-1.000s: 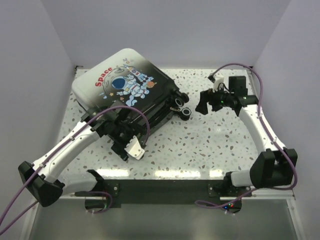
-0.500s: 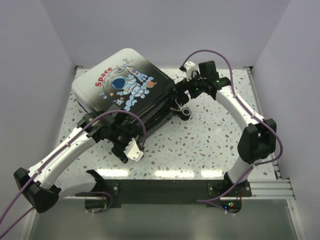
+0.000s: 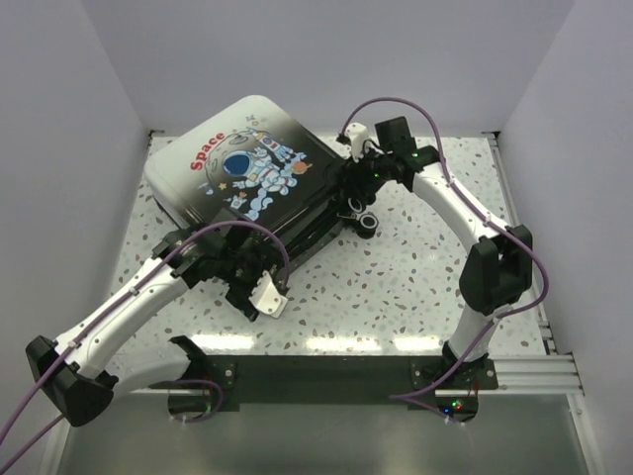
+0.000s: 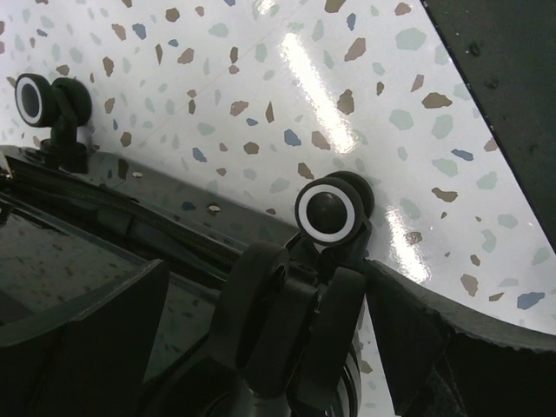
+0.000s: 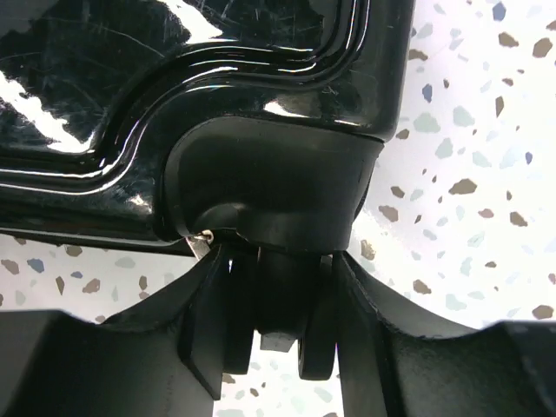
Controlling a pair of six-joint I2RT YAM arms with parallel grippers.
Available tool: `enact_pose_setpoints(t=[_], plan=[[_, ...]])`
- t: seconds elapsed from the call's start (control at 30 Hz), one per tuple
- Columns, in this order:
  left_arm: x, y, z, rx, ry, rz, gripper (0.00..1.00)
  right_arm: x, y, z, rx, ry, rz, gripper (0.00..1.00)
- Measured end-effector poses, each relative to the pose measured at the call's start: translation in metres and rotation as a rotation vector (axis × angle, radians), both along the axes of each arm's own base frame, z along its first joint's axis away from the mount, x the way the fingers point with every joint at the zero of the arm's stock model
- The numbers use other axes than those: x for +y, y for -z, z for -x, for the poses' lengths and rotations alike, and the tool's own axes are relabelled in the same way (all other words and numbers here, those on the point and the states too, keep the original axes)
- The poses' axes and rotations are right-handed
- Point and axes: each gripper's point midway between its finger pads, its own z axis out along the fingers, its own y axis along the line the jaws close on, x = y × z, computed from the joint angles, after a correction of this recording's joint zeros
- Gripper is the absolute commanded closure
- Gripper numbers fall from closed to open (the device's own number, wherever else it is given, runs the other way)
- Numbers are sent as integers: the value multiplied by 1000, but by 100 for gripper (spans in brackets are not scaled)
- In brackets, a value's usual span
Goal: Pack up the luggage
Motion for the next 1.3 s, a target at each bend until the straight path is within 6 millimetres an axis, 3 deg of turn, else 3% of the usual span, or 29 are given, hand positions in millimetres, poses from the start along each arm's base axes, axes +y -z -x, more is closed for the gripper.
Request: enact_pose_setpoints(t=[0.03,0.1,0.33,0.67,0.93,1.3], plan=[[0,0,-1,-7,-4,4,0,1,-3,0,-5,-4,4,81],[-1,0,-4,-19,-16,12,0,4,-7,2,-6,-22,-7,100],[-10,-8,-16,-47,-77,72,0,3,-11,3,12,-31,8,100],[-11,-17,-18,-54,-146,123,0,-1,-43,6,-5,-23,10,100],[-11,-18,-10,-38,-111,131,0,-19,-29,14,-15,-4,32,100],[-11,-27,-7,-86,-34,127,0,-18,-30,11,-17,20,12,100]])
